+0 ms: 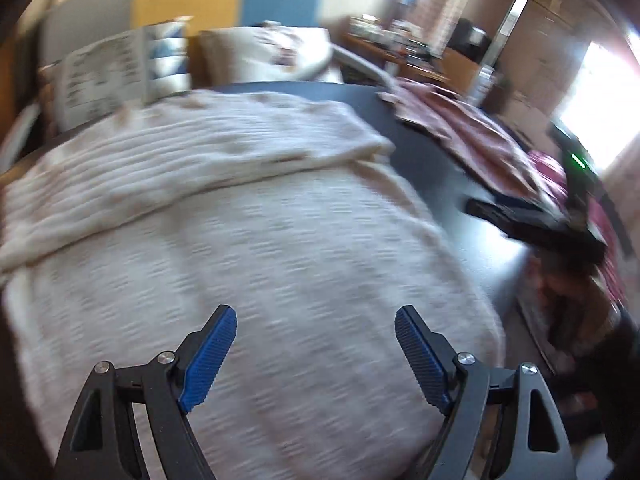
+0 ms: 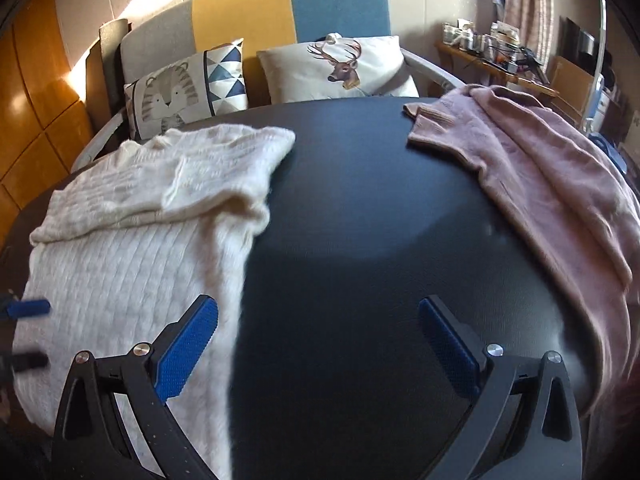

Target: Fold clothes

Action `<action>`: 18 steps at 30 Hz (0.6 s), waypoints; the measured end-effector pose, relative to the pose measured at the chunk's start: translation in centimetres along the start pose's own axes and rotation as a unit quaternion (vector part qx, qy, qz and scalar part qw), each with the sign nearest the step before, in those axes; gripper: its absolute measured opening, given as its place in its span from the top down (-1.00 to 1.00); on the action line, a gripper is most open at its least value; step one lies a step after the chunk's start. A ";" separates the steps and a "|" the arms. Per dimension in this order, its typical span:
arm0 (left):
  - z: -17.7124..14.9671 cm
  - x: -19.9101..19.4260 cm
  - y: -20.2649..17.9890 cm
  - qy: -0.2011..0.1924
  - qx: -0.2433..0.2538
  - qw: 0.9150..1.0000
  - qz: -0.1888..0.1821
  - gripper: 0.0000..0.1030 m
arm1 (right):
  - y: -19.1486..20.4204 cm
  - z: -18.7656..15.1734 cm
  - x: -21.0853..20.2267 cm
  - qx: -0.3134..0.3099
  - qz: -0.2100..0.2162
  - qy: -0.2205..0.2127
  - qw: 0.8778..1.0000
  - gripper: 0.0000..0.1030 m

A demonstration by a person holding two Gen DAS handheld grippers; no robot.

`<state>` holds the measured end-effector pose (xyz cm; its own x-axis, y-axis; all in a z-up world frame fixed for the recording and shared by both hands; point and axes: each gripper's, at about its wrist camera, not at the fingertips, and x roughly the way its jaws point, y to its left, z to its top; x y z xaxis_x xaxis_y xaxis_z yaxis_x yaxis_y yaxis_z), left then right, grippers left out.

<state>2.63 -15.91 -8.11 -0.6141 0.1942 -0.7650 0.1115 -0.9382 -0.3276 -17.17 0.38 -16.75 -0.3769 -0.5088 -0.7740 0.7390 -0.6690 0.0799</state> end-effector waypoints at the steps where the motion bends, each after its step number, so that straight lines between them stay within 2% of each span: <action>1: 1.0 0.9 -1.2 0.006 0.014 1.000 -0.014 -0.63 | -0.2 0.7 0.5 -0.009 0.004 0.001 1.000 -0.98; 6: 3.9 4.6 -4.0 0.027 0.051 0.997 -0.043 -0.63 | 0.2 3.3 3.5 -0.041 0.040 0.012 0.998 -0.98; 9: 7.0 5.6 -2.6 0.027 0.030 0.998 -0.055 -0.62 | 0.2 3.2 4.0 -0.041 0.046 0.013 0.998 -0.98; 12: 10.6 6.0 -0.7 0.020 0.009 0.998 -0.054 -0.62 | -1.0 1.6 3.1 -0.016 0.033 0.002 0.999 -0.98; 13: 11.7 6.3 -0.4 0.019 0.013 0.999 -0.045 -0.62 | -1.5 0.9 2.6 -0.001 0.031 -0.002 1.000 -0.98; 15: 13.5 7.0 -0.4 0.015 0.036 0.999 -0.002 -0.62 | -2.0 -0.7 1.5 0.021 0.031 -0.011 0.999 -0.98; 16: 14.4 7.5 -0.6 0.011 0.052 0.998 0.026 -0.62 | -1.7 -1.4 0.9 0.019 0.028 -0.015 0.999 -0.98; 18: 15.5 8.3 -1.0 0.006 0.070 0.996 0.053 -0.62 | -1.0 -2.7 -0.3 0.013 0.026 -0.024 0.999 -0.98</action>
<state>-14.73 -17.84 -5.55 -0.5957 0.0938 -0.7977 0.0645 -0.9844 -0.1640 -16.27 2.61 -18.31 -0.3650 -0.5691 -0.7368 0.7443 -0.6538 0.1362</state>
